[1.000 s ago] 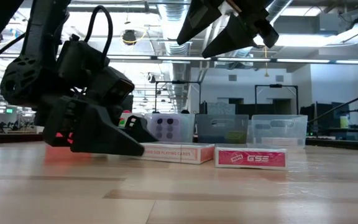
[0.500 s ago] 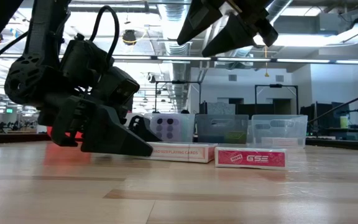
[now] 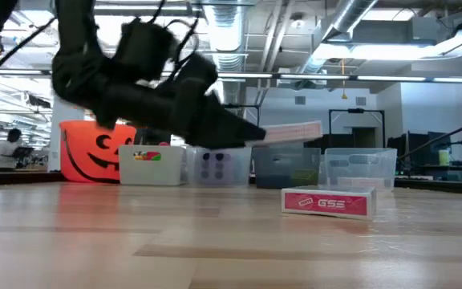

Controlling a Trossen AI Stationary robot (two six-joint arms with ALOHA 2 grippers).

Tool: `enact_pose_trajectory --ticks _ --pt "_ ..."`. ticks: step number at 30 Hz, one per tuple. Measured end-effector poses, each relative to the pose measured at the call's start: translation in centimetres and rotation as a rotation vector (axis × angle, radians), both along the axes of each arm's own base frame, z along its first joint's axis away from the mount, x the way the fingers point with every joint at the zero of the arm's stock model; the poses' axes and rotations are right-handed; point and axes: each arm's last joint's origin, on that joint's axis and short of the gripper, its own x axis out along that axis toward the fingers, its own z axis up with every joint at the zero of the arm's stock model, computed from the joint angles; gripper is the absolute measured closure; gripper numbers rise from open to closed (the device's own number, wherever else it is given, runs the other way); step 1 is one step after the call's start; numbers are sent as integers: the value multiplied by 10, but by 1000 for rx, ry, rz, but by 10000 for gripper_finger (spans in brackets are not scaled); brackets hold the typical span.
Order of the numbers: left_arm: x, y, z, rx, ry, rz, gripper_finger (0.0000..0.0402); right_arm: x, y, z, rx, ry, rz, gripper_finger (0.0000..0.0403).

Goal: Pick & Place Toys
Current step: Put the white deck of cards into the right transparent bin

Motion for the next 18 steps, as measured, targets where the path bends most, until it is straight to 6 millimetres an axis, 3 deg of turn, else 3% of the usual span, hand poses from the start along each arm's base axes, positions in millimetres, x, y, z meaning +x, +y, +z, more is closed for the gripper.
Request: enact_pose_trajectory --ticks 3,7,14,18 --pt "9 10 20 30 87 26 102 -4 -3 18 -69 85 11 148" --pt "4 17 53 68 141 1 102 -16 -6 22 -75 177 68 148" --pt "-37 16 107 83 145 -102 102 -37 -7 8 144 217 122 148" --pt "-69 13 122 42 140 -109 102 -51 -3 0 228 186 89 148"
